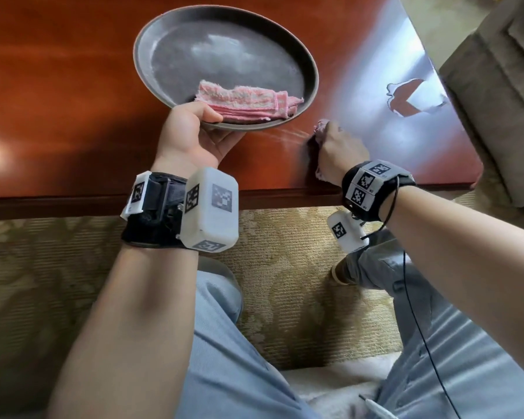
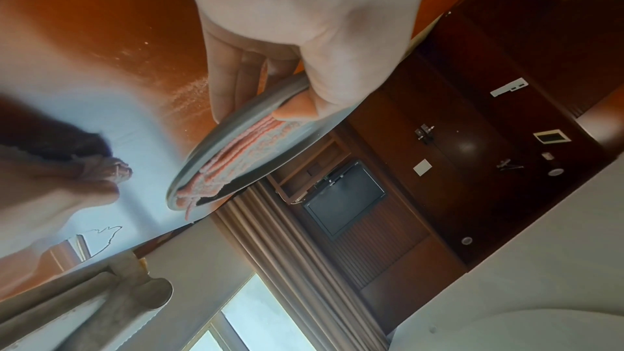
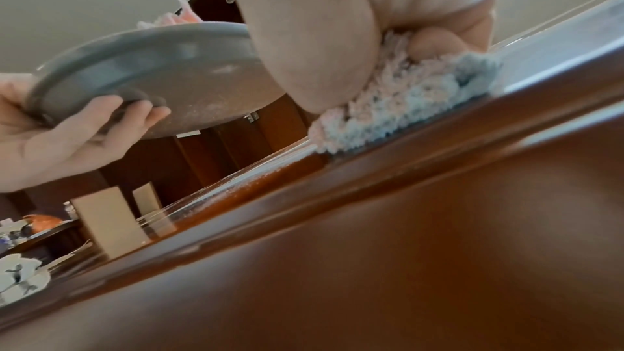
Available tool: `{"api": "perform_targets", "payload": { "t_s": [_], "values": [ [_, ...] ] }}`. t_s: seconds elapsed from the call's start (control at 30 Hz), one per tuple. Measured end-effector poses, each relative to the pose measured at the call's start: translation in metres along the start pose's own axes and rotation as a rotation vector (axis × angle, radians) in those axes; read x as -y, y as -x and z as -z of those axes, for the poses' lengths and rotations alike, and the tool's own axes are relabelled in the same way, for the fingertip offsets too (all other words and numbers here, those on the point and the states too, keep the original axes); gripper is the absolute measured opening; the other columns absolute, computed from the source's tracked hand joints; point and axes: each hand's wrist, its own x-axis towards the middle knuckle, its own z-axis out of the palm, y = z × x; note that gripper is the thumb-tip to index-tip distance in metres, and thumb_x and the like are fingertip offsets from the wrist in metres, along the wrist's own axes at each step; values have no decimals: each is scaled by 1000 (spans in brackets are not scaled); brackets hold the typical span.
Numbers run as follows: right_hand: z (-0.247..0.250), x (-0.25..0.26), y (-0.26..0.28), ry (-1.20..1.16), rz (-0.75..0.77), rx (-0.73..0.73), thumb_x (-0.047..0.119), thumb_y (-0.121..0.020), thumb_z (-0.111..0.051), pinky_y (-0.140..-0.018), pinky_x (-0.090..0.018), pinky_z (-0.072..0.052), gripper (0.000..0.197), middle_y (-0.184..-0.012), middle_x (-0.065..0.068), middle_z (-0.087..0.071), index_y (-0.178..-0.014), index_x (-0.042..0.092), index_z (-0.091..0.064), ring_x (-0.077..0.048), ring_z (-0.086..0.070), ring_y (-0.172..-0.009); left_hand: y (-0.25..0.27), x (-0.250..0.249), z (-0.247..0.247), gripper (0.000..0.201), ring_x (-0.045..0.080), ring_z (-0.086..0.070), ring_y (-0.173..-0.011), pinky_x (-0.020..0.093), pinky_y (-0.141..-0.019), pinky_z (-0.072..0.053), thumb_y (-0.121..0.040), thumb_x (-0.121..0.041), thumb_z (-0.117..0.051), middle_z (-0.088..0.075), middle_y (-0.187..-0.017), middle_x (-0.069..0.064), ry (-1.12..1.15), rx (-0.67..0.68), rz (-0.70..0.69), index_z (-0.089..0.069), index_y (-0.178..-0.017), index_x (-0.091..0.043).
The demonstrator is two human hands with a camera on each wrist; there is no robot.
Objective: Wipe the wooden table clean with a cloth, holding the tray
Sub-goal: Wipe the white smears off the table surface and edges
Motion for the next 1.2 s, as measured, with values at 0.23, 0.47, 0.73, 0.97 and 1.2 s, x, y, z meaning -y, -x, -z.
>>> {"api": "perform_targets", "payload": {
  "t_s": [0.23,0.47,0.73,0.97,1.2],
  "values": [
    [6,2,-1,-87,109,20,6,-83,-54,-67,-39,-40,28,-103,-18,-63,-102,18,-37,-35,-54,-80,-9,5,-20,31,37,-63,-106,45,-85,-59,-86,6,-34,-57,-109,20,-49,2,-12,-52,-111,-1],
    [45,-49,-20,-460,2,-118,35,-89,-30,-79,-39,-46,23,-95,-11,-62,-96,18,-44,-31,-60,-88,-24,26,-52,44,39,-63,-116,47,-87,-58,-81,8,-35,-65,-112,21,-5,-20,18,-58,-118,2],
    [62,-134,-38,-507,-202,-146,27,-79,-38,-86,-49,-53,9,-92,-16,-69,-82,29,-46,-35,-66,-86,-51,54,-89,59,41,-64,-114,50,-95,-54,-57,6,-44,-61,-129,25,38,-57,29,-62,-112,3],
    [80,-175,-33,-375,-370,-162,24,-96,-45,-91,-34,-41,28,-117,-18,-63,-118,10,-56,-33,-57,-111,-66,74,-112,57,44,-63,-114,52,-98,-52,-57,8,-44,-60,-130,27,38,-53,31,-62,-111,6],
    [77,-193,-28,-62,-428,-72,25,-94,-47,-90,-46,-44,32,-121,-23,-58,-123,14,-43,-44,-56,-111,-75,86,-127,53,45,-62,-115,52,-97,-52,-62,10,-42,-59,-130,28,-16,-45,30,-62,-112,6]
  ]
}}
